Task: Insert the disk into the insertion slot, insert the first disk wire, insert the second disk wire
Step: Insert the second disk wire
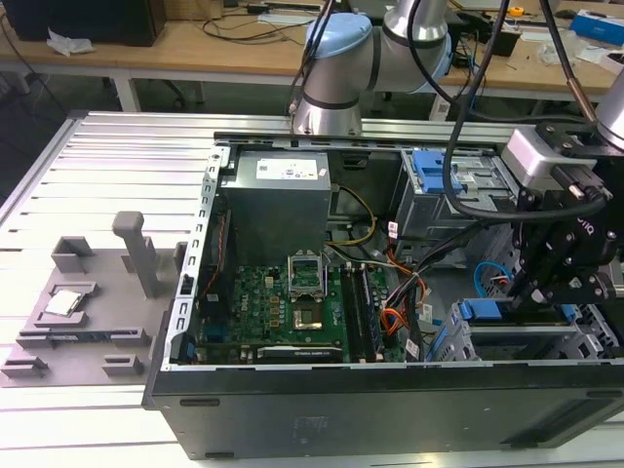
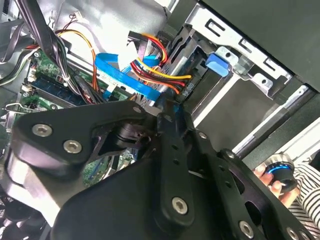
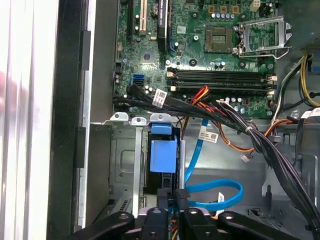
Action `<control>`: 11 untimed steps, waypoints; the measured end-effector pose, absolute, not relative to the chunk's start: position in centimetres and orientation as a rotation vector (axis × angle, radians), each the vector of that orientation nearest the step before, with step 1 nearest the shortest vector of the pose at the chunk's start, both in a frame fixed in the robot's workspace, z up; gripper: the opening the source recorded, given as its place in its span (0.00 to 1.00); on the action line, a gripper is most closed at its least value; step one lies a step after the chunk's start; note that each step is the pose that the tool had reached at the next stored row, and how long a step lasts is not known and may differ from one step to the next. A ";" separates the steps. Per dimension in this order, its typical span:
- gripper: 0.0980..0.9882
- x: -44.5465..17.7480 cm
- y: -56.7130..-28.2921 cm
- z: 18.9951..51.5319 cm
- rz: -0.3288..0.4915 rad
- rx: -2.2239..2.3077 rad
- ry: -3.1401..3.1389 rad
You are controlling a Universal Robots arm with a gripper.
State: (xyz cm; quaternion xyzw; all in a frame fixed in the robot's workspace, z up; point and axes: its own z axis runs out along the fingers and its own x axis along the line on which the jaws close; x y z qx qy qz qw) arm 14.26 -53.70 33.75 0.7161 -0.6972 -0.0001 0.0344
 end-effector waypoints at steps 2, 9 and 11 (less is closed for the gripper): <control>0.15 14.2 -53.7 33.9 0.001 2.201 -2.143; 0.01 14.2 -53.4 38.6 0.002 2.201 -2.144; 0.01 14.2 -53.4 38.9 0.002 2.201 -2.144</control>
